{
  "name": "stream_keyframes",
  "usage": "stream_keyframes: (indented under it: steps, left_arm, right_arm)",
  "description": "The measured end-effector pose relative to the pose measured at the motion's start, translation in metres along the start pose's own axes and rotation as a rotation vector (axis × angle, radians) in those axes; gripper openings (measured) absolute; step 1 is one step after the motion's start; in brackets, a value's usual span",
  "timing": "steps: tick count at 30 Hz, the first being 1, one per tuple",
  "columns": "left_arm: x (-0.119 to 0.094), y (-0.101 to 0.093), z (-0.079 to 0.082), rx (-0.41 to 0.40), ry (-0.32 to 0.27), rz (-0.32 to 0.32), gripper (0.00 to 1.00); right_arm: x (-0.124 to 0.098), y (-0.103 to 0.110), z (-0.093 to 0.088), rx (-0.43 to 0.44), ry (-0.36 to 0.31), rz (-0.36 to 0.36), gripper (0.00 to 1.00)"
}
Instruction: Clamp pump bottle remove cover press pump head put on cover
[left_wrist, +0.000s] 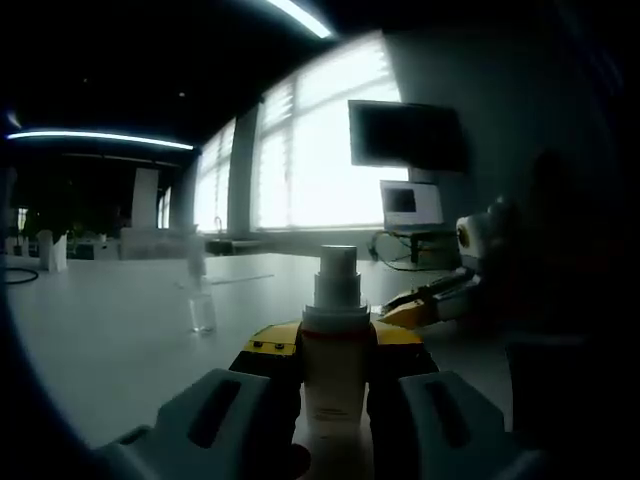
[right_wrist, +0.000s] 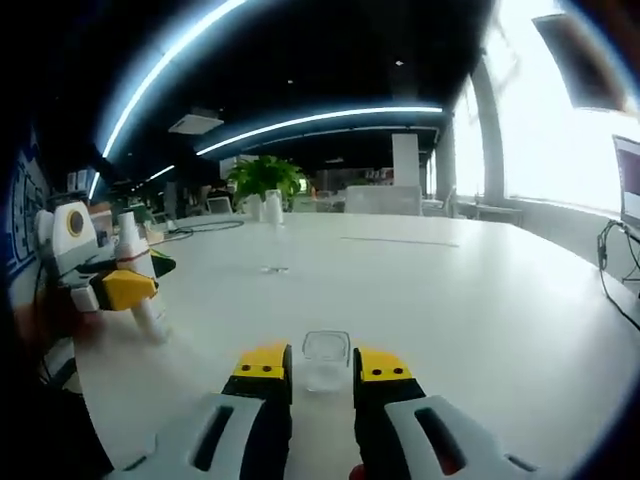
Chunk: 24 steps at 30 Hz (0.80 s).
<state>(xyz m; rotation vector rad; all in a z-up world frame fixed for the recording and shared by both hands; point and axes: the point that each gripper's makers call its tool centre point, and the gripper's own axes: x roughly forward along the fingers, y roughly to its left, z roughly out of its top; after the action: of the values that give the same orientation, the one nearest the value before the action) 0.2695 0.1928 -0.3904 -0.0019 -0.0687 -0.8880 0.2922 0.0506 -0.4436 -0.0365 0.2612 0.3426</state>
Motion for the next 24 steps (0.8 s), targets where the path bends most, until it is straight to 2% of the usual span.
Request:
stream_keyframes:
  steps: [3, 18, 24]
  left_arm:
    - [0.0002, -0.0008, 0.0002, 0.003, 0.000, -0.001, 0.15]
    - [0.0007, 0.0005, -0.0003, -0.005, 0.001, 0.003, 0.15]
    - [0.0008, 0.0005, -0.0006, -0.003, 0.000, 0.001, 0.15]
  right_arm:
    - [-0.0015, -0.0042, 0.0014, 0.001, -0.006, -0.006, 0.14]
    - [-0.0023, -0.0023, 0.0097, 0.003, -0.062, -0.009, 0.13]
    - [-0.0018, -0.0006, 0.0091, -0.017, -0.060, -0.003, 0.13]
